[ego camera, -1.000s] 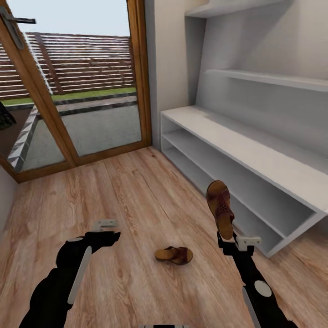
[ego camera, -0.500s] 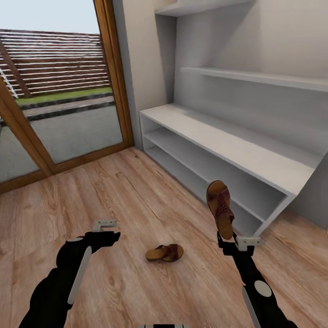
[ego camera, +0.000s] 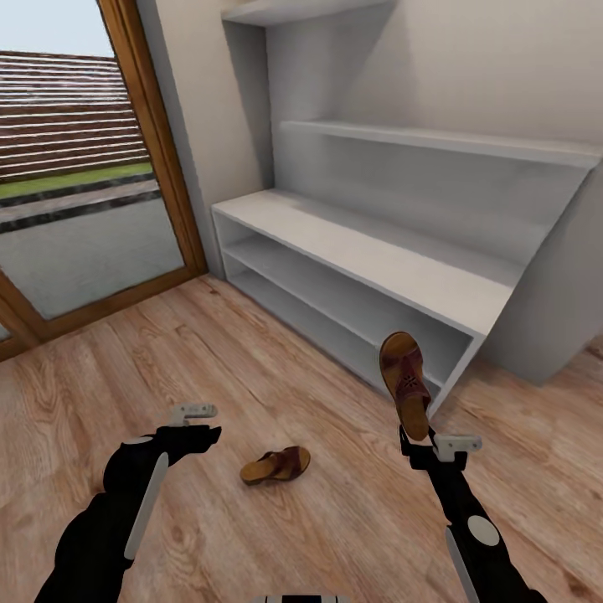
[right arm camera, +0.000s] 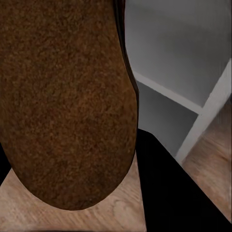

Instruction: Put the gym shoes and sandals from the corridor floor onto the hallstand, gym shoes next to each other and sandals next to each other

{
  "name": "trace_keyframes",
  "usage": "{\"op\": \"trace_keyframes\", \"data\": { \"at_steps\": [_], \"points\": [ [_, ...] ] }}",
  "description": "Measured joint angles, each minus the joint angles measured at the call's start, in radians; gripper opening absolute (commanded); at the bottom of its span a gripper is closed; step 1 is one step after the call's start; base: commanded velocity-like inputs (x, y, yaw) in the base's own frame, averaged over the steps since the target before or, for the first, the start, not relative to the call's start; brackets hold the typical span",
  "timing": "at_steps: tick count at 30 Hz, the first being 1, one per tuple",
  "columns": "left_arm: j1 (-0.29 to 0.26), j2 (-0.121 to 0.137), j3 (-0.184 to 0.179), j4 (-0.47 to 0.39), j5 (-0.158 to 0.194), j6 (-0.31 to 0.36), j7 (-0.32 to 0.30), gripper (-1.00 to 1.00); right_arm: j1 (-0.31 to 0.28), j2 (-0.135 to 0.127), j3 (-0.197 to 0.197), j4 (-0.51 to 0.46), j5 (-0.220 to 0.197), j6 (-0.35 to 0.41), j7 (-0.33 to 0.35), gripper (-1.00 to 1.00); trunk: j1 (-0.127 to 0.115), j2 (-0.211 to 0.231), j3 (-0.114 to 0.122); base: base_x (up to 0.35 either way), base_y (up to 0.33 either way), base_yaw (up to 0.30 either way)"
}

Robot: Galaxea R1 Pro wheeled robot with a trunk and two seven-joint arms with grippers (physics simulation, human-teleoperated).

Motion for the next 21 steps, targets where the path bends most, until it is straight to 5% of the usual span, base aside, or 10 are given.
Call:
{"op": "trace_keyframes", "data": {
  "at_steps": [21],
  "points": [
    [0.000,0.000,0.000,0.000,0.000,0.000,0.000,1.00,0.000,0.000,0.000,0.000,0.000,0.000,0.000,-1.00,0.000,0.000,-0.008,0.000,0.000,-0.298]
  ]
}}
